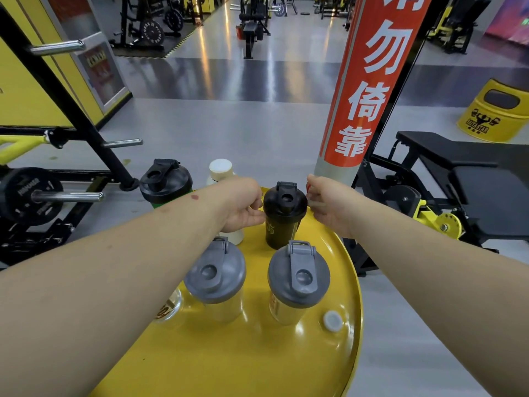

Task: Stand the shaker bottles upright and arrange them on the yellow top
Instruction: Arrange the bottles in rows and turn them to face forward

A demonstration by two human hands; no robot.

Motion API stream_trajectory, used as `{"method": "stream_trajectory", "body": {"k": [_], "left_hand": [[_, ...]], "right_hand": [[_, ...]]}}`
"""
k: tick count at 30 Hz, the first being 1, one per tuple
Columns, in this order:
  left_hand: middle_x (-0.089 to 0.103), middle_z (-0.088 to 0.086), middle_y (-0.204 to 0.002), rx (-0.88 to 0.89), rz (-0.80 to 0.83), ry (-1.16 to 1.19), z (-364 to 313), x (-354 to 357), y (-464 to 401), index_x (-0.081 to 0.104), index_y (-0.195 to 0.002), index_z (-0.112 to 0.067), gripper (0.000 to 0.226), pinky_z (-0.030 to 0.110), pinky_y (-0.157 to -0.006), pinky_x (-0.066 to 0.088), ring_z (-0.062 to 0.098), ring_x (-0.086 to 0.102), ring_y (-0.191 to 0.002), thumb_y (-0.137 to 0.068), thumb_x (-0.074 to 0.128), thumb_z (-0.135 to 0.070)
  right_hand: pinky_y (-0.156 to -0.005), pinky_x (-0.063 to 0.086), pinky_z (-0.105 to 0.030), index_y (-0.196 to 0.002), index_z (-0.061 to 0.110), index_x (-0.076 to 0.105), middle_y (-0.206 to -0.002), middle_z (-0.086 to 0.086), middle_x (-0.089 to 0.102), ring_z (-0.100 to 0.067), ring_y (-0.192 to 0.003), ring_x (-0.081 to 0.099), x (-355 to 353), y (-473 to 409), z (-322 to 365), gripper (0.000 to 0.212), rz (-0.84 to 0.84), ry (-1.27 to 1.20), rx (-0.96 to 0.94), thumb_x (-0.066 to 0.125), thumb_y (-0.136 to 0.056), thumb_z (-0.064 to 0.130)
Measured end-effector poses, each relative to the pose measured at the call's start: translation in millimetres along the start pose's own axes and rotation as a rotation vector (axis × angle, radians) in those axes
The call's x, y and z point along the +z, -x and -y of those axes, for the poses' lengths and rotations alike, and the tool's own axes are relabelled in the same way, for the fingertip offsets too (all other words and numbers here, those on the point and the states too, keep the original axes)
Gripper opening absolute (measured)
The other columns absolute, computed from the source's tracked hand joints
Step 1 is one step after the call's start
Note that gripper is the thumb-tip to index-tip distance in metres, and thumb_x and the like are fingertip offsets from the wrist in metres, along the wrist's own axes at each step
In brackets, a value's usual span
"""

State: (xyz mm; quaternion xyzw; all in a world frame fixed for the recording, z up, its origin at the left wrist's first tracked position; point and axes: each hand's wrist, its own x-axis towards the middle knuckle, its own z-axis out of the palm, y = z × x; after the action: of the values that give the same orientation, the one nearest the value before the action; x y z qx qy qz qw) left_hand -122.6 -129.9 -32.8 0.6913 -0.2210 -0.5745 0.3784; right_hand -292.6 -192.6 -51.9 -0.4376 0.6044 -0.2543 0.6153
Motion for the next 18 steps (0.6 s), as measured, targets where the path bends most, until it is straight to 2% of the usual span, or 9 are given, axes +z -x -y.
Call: {"method": "stream_trajectory", "body": {"k": [2,4,7,9,11,13,15,18], "left_hand": [[0.055,0.017,-0.137,0.075,-0.018,-0.013,-1,-5,4,0.047,-0.144,-0.001,0.051,0.037,-0.096,0.055,0.032,0.059,-0.124,-0.096,0.034,0.009],[0.063,0.011,-0.114,0.197,-0.069,-0.005,-5,-12,9,0.056,-0.132,-0.002,0.038,0.03,-0.087,0.06,0.025,0.067,-0.101,-0.1,0.037,0.004],[0.063,0.013,-0.089,0.367,-0.199,0.099,-12,-34,14,0.063,-0.107,-0.003,0.03,0.025,-0.063,0.056,0.023,0.063,-0.072,-0.095,0.038,0.009],[0.06,0.014,-0.082,0.421,-0.31,0.117,-15,-53,14,0.064,-0.093,-0.01,0.03,0.024,-0.052,0.05,0.021,0.058,-0.063,-0.09,0.04,0.008],[0.057,0.012,-0.077,0.433,-0.401,0.113,-17,-71,16,0.065,-0.087,-0.015,0.031,0.025,-0.049,0.047,0.019,0.055,-0.06,-0.086,0.04,0.004],[0.058,0.011,-0.08,0.435,-0.447,0.113,-17,-84,16,0.064,-0.086,-0.017,0.031,0.028,-0.055,0.052,0.022,0.056,-0.066,-0.085,0.039,0.001],[0.061,0.012,-0.091,0.413,-0.422,0.084,-16,-92,18,0.065,-0.09,-0.019,0.031,0.034,-0.072,0.06,0.025,0.061,-0.076,-0.086,0.042,0.001],[0.061,0.011,-0.11,0.376,-0.315,-0.103,-11,-94,22,0.067,-0.117,-0.014,0.041,0.043,-0.093,0.058,0.026,0.06,-0.092,-0.087,0.047,0.006]], "right_hand": [[-0.11,0.04,-0.039,-0.145,0.012,0.049,-0.139,-0.007,0.057,-0.023,-0.124,0.052,3,16,10,0.048,-0.081,0.16,-0.153,0.052,-0.106,0.039],[-0.097,0.036,-0.032,-0.144,0.01,0.055,-0.141,-0.008,0.058,-0.022,-0.119,0.051,9,26,19,0.044,-0.095,0.253,-0.331,0.049,-0.108,0.034],[-0.1,0.036,-0.029,-0.145,0.011,0.058,-0.146,-0.005,0.06,-0.021,-0.133,0.052,27,32,31,0.044,-0.051,0.3,-0.492,0.05,-0.107,0.032],[-0.103,0.038,-0.03,-0.145,0.014,0.059,-0.14,0.0,0.062,-0.016,-0.127,0.053,44,34,38,0.043,-0.013,0.348,-0.535,0.05,-0.107,0.033],[-0.111,0.04,-0.035,-0.145,0.016,0.06,-0.141,0.0,0.062,-0.019,-0.129,0.054,61,31,43,0.044,0.039,0.371,-0.536,0.049,-0.106,0.035],[-0.118,0.039,-0.044,-0.144,0.018,0.059,-0.146,-0.004,0.06,-0.025,-0.136,0.053,77,25,43,0.047,0.106,0.357,-0.487,0.052,-0.103,0.04],[-0.117,0.041,-0.049,-0.143,0.019,0.059,-0.146,-0.009,0.059,-0.03,-0.137,0.053,90,17,41,0.05,0.171,0.383,-0.443,0.057,-0.098,0.04],[-0.112,0.043,-0.038,-0.152,0.02,0.049,-0.149,-0.009,0.056,-0.028,-0.134,0.054,104,14,39,0.065,0.233,0.557,-0.451,0.071,-0.092,0.032]]}}
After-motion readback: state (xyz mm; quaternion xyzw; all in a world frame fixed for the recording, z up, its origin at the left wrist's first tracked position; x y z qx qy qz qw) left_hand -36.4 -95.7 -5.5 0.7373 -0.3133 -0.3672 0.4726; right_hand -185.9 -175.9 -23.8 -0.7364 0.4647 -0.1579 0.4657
